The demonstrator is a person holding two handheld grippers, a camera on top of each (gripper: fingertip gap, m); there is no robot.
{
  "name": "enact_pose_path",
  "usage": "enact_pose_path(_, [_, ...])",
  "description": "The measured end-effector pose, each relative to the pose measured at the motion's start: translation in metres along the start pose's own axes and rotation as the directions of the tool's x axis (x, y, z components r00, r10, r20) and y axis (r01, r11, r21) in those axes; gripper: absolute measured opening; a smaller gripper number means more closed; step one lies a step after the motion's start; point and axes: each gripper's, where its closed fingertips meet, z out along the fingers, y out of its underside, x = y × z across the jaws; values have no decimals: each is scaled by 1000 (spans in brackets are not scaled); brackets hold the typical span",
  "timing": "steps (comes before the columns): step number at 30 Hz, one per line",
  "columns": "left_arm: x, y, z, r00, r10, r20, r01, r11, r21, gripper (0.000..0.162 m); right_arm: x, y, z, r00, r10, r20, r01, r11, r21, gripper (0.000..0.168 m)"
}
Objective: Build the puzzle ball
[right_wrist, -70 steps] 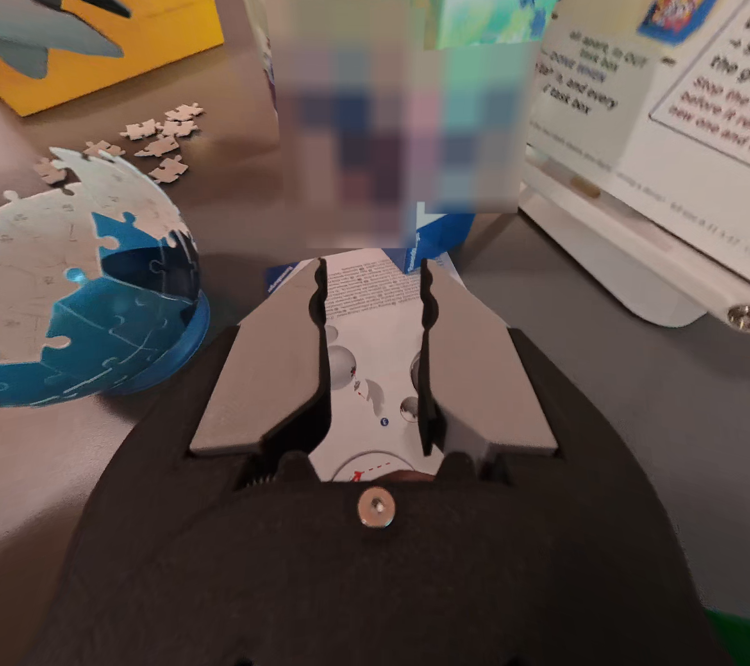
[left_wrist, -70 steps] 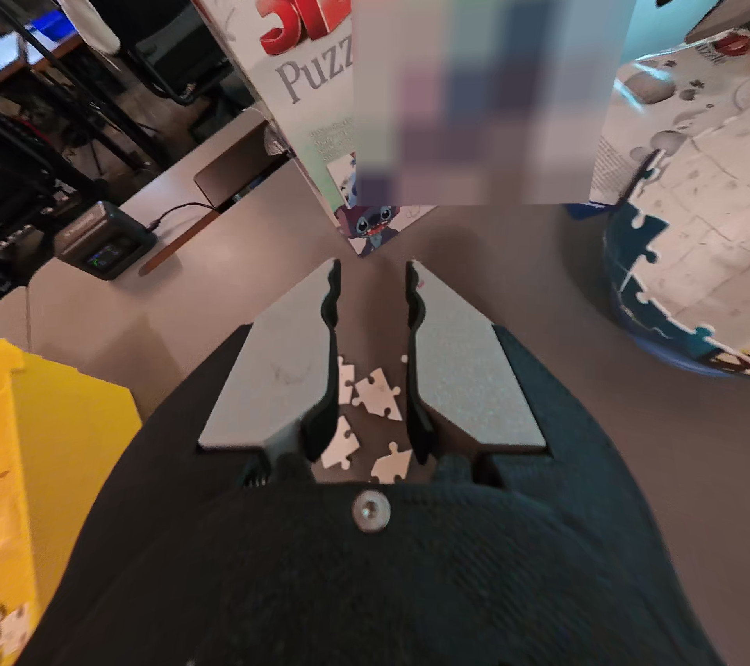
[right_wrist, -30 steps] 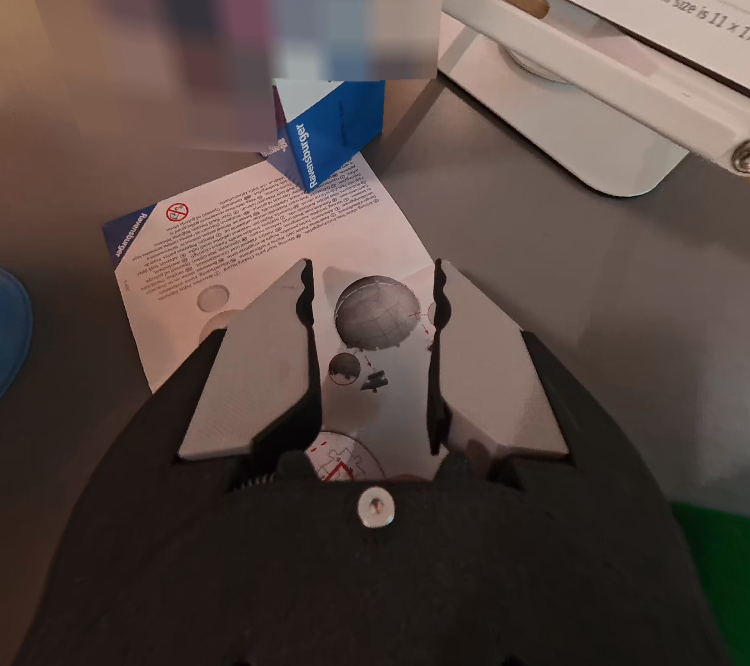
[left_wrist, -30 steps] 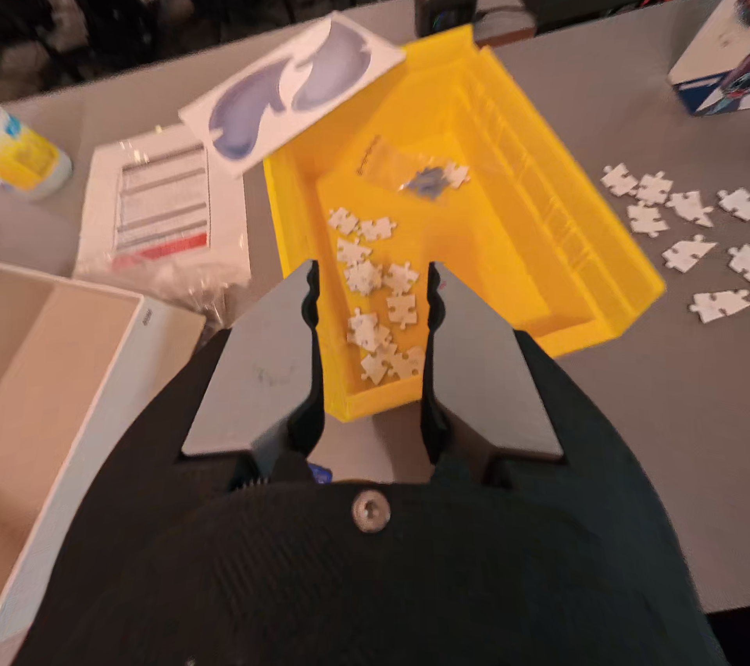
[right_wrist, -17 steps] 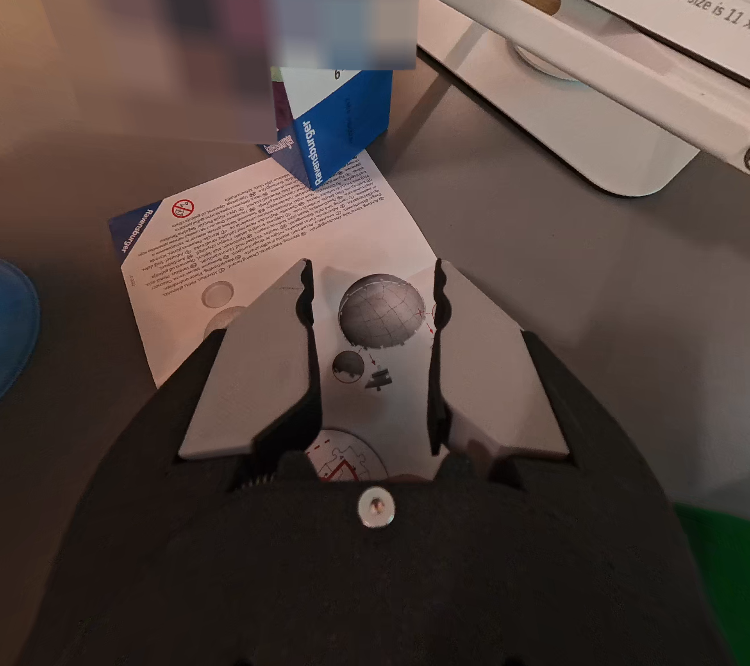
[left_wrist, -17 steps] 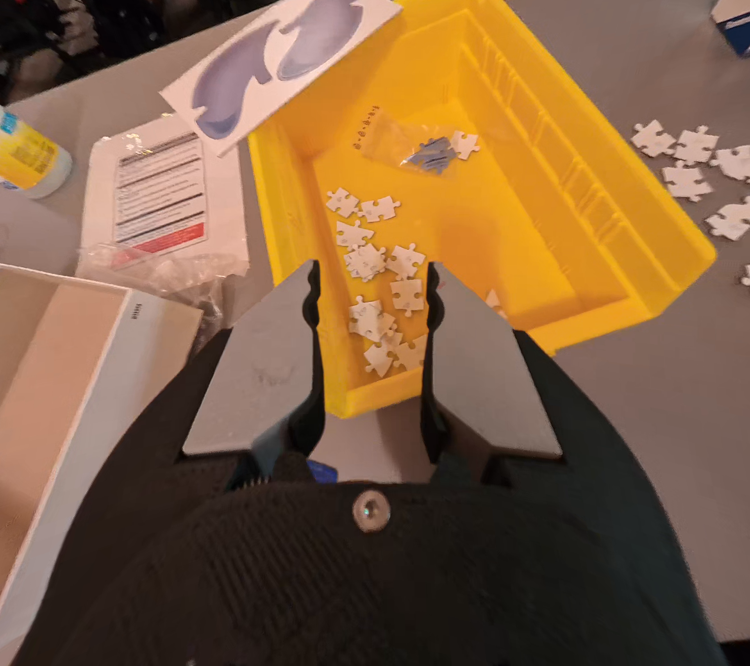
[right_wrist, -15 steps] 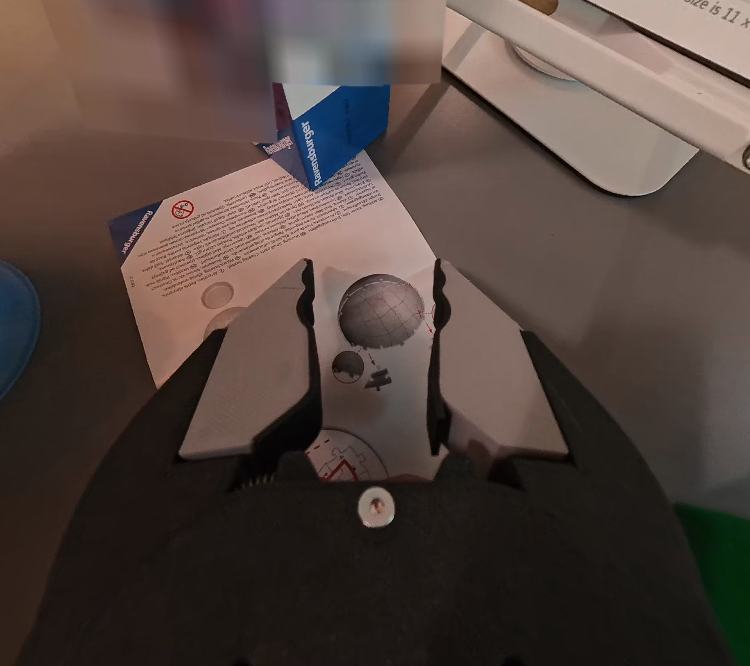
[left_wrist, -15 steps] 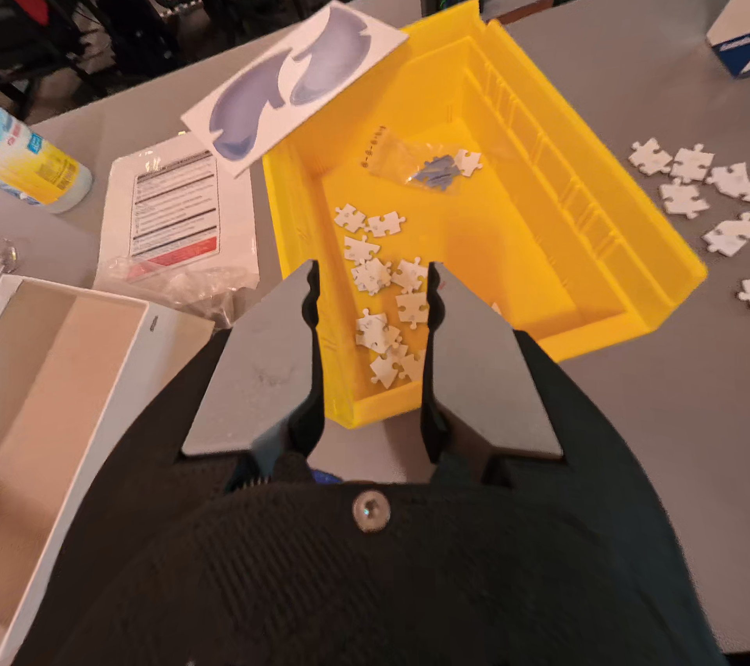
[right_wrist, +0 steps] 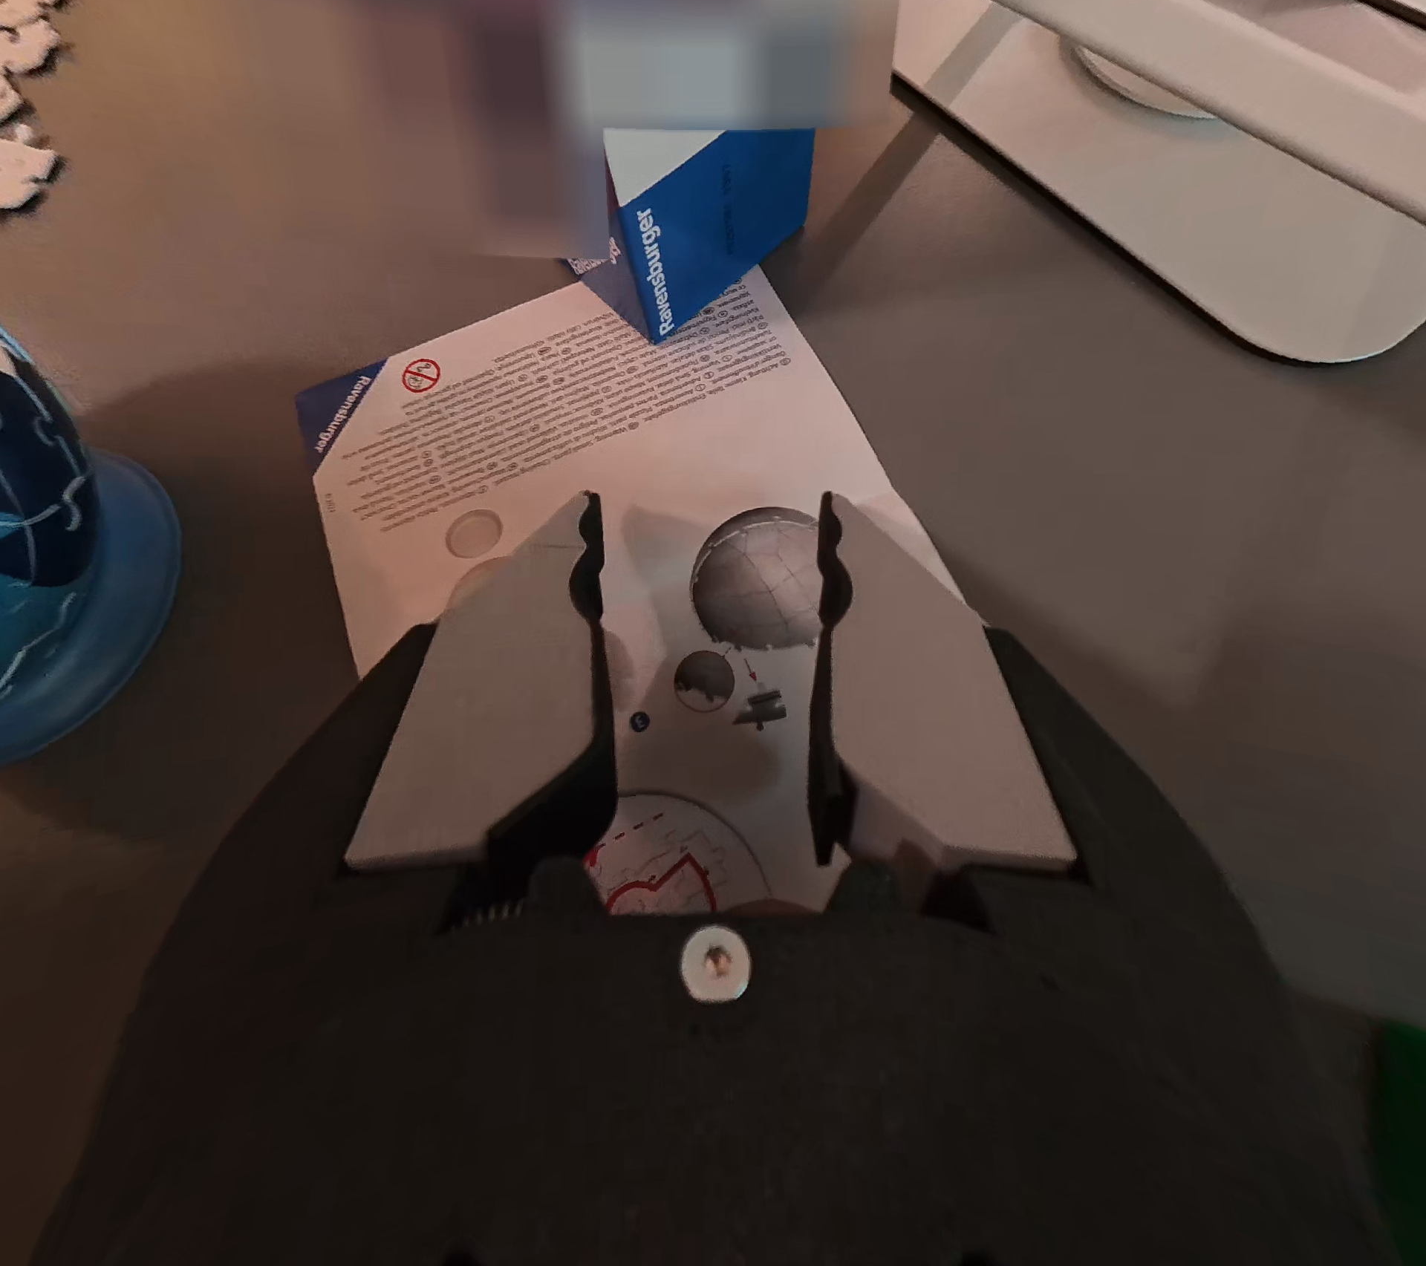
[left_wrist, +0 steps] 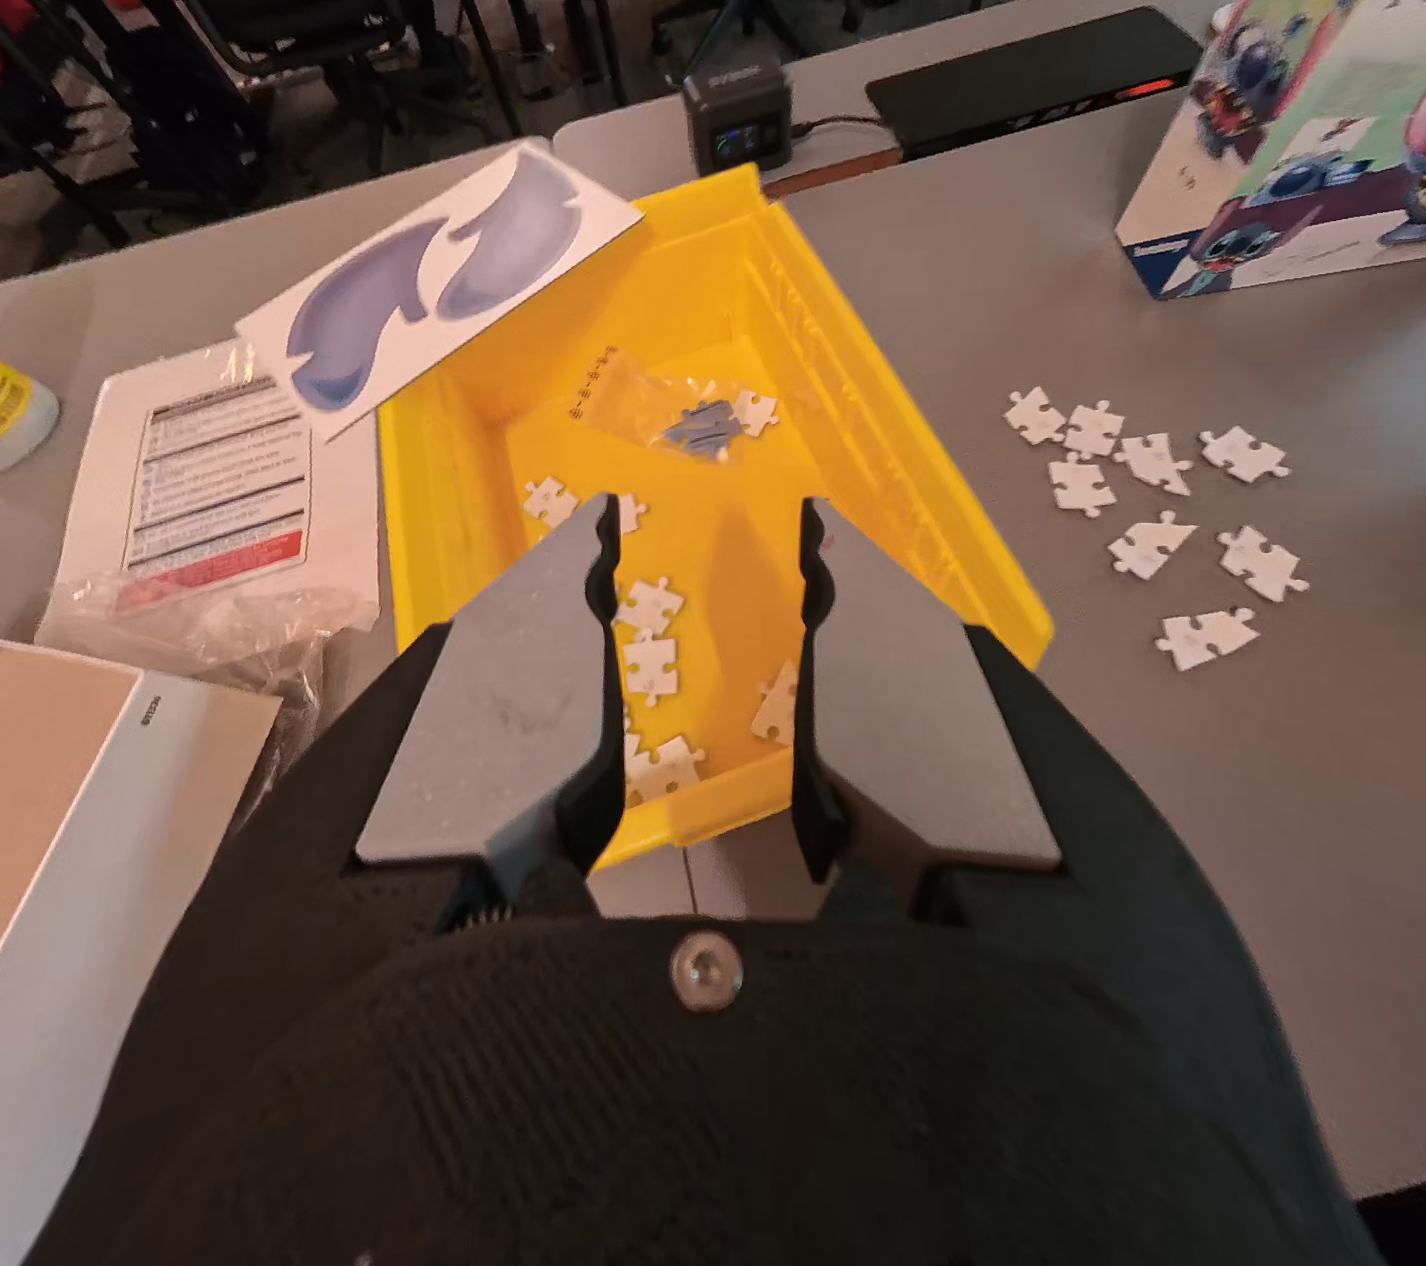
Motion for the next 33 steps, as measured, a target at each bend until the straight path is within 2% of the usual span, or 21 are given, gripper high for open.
enact_pose_path(3, [19,-20,-2,999,24,-25,-23,998,56,41,-2,0,-3,1000,4,10,-4,1000,14,53])
enact_pose_path(5, [39,-35,-3,995,3,-96,13,987,162,24,-3,0,-3,1000,4,16,-4,1000,11,51])
enact_pose_path(7, [64,-33,-2,978,5,-206,36,980,193,7,-4,1,-3,1000,3,15,-3,1000,9,51])
enact_pose_path(8, [67,-26,1,978,-1,-211,37,985,170,12,-4,1,-3,1000,2,14,-3,1000,6,51])
enact_pose_path(10, [61,-14,8,987,-16,-163,37,991,131,30,-4,2,-2,1000,-1,9,1,1000,2,51])
enact_pose_path(15, [51,-10,6,987,-38,-158,61,988,143,30,-2,3,-2,1000,8,-9,-8,1000,-2,53])
enact_pose_path(19, [39,-19,16,989,-51,-141,80,974,210,27,0,1,-4,1000,22,-17,-22,1000,10,53])
enact_pose_path(21, [53,-21,25,975,-57,-215,102,973,205,30,1,2,-3,999,28,-18,-28,1000,7,53])
enact_pose_path(23, [90,-28,24,927,-49,-372,125,975,184,30,2,2,-3,999,30,-19,-30,1000,2,53])
enact_pose_path(25, [139,-33,20,857,12,-515,73,987,144,32,0,2,-3,1000,21,-16,-21,1000,2,53])
enact_pose_path(28, [202,-31,43,818,126,-562,-100,992,78,36,-4,3,-2,1000,4,-2,-4,1000,-6,52])
enact_pose_path(31, [263,1,85,756,212,-619,-306,951,-49,34,-10,3,-1,1000,-13,15,13,1000,-10,51])
enact_pose_path(33, [283,25,110,728,267,-631,-438,890,-129,37,-16,2,-2,999,-18,33,18,1000,-1,51])
